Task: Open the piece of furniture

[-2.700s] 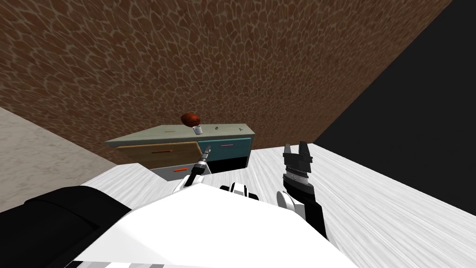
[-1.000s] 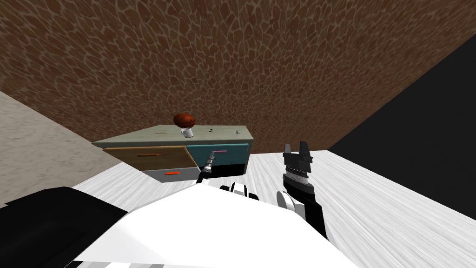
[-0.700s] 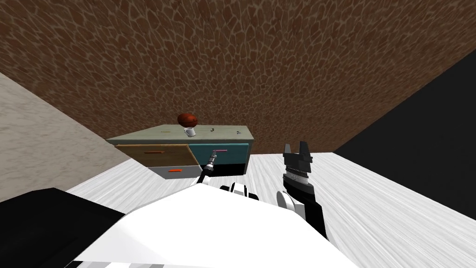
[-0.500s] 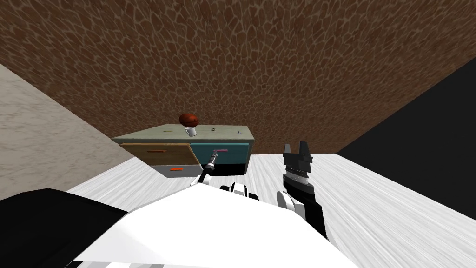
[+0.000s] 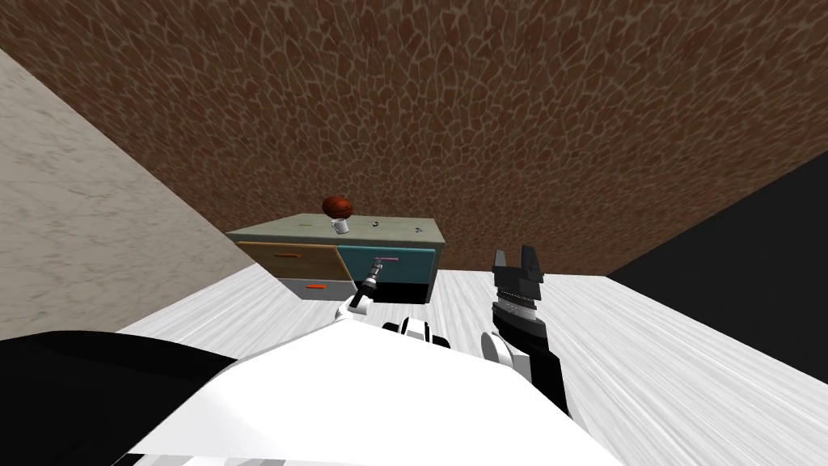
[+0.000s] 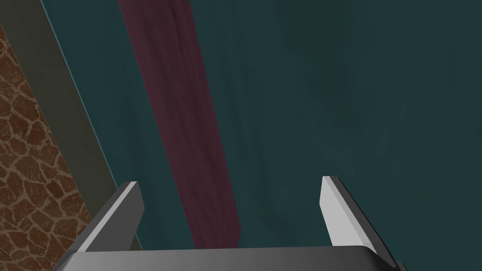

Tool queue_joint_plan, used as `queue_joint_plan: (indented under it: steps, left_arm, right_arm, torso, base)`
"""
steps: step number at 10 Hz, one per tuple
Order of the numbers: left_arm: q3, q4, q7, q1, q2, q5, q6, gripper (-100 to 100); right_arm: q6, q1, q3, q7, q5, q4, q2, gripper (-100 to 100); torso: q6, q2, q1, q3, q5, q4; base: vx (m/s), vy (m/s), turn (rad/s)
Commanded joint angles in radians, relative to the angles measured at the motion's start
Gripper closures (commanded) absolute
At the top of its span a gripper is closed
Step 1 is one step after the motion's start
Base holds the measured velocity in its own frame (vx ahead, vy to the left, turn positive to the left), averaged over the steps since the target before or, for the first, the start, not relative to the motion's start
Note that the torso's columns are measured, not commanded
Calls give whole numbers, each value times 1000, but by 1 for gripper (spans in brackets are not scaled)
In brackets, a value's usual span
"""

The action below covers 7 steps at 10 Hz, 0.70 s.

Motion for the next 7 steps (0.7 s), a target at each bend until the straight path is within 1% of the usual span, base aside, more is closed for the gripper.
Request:
queue_joint_plan:
  steps: [1,2,3,4,5,6,7]
  left_arm:
    - [-5,59,3,-27,6,5,-10,-100]
    - [-44,86,7,-66,37,39,-26,-100]
    - [-44,90,7,-83,37,39,-26,-100]
    - [-44,100,7,-89,37,39,-26,-100]
    - [-44,132,7,-89,37,39,-26,-100]
    - [-82,159,11,-137,68,72,-41,-100]
    - [-82,185,11,-150,68,72,-41,-100]
  right_arm:
    - [0,0,0,0,0,0,0,0]
    - [0,0,0,0,0,0,0,0]
    - [0,0,0,0,0,0,0,0]
    - [0,0,0,0,0,0,0,0]
    - [0,0,0,0,0,0,0,0]
    - [0,0,0,0,0,0,0,0]
    - [0,0,0,0,0,0,0,0]
  torso:
    - [0,-1,1,0,0,0]
    - [0,-1,2,-1,1,0]
    - [-1,0,0,0,0,0]
    - [0,0,-2,0,0,0]
    - [0,0,-1,0,0,0]
    - [0,0,0,0,0,0]
    - [-1,0,0,0,0,0]
  base:
    - [-1,2,-16]
    - [-16,-18,184]
    - [-16,-30,98]
    - [-6,-18,-17]
    - [0,-8,-15]
    - [-14,-24,198]
    - [-14,-34,101]
